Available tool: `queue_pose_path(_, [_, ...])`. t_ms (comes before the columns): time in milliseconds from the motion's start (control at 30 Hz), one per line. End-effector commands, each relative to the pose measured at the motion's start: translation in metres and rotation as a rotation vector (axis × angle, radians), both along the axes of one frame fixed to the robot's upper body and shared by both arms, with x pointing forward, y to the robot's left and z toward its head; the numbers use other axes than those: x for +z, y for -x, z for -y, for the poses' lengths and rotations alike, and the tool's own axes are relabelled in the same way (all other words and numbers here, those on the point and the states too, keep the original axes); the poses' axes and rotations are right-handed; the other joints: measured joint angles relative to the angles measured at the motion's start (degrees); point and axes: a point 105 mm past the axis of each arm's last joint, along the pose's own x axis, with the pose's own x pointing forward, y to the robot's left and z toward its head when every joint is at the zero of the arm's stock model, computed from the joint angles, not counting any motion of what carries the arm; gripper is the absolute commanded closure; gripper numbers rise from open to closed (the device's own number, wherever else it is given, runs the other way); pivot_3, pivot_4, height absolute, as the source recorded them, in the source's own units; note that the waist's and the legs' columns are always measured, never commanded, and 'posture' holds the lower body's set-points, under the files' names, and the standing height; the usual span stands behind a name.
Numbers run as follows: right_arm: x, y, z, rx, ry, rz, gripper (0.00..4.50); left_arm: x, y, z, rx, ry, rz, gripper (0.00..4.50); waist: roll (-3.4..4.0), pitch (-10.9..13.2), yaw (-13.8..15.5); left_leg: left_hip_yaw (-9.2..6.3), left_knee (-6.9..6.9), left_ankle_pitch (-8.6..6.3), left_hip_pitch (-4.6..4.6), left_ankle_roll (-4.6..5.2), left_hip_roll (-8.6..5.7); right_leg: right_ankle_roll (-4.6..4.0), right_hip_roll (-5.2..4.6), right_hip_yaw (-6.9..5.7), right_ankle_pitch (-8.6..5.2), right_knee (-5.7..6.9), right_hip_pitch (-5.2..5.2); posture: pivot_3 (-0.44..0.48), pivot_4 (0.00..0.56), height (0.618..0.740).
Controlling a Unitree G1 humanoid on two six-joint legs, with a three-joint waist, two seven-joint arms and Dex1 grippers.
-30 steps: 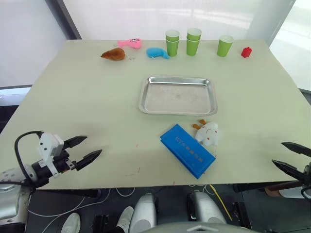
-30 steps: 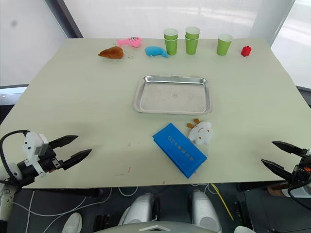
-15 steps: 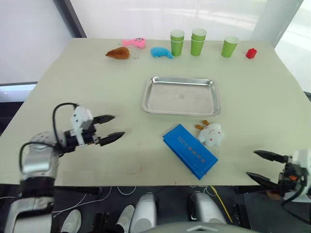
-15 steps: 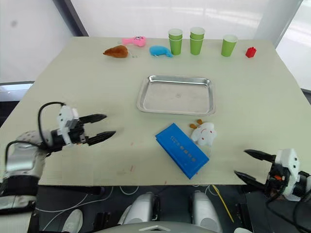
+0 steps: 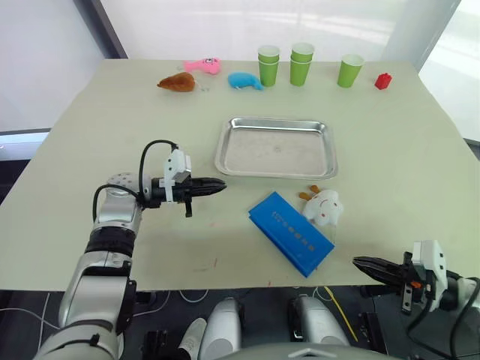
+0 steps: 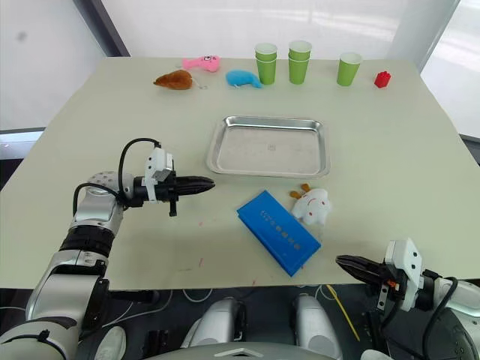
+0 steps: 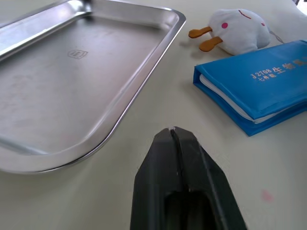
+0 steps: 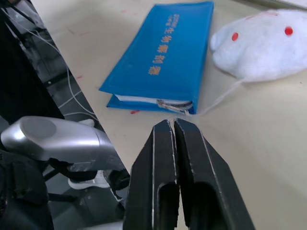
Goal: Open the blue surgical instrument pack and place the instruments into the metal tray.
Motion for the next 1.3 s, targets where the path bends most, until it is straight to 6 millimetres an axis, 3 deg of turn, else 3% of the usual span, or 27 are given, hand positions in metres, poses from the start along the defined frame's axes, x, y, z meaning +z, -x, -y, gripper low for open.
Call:
queue_pose_path(33, [0.001,0.002,-0.012,0.019,0.012,0.025,4.5,0.005,-0.002,0.014,-0.068,-0.013,0.023,4.46,0.0,0.0,0.1,-0.02,0.01,0.0,-0.02,0.0,0.0,0.0,0.0,-0.02,0.0,0.0,0.0,0.0,0.15,0.74])
queue_pose_path(400, [-0.017,-0.005,-0.023,0.018,0.064,0.013,4.5,-0.007,-0.007,0.044,-0.163,-0.048,-0.028,4.46,-0.02,0.0,-0.1,-0.09,0.12,0.0,-0.07,0.0,-0.02,0.0,0.02,-0.04,0.0,0.03,0.0,0.0,0.15,0.74])
queue_pose_path(700, [-0.013,-0.024,-0.028,-0.03,0.029,0.067,4.5,-0.01,-0.009,0.061,-0.192,-0.018,-0.053,4.46,-0.02,0.0,0.0,-0.23,0.21,0.0,-0.19,0.0,-0.03,0.0,0.04,-0.12,0.01,0.02,0.0,0.0,0.15,0.74])
queue_pose_path(1033, [-0.006,-0.033,-0.032,-0.048,-0.005,0.089,4.5,-0.018,-0.003,0.07,-0.24,-0.001,-0.084,4.46,-0.02,0.0,0.0,-0.54,0.72,-0.04,-0.64,0.08,-0.02,0.0,0.07,-0.38,0.01,0.15,-0.15,0.0,0.15,0.74])
queue_pose_path(1300, [-0.003,-0.039,-0.039,-0.045,-0.028,0.099,4.5,-0.025,0.004,0.063,-0.245,-0.003,-0.098,4.46,-0.02,0.0,-0.1,-0.6,0.82,-0.07,-0.72,0.11,-0.02,0.0,0.08,-0.42,0.01,0.17,-0.14,0.0,0.15,0.74])
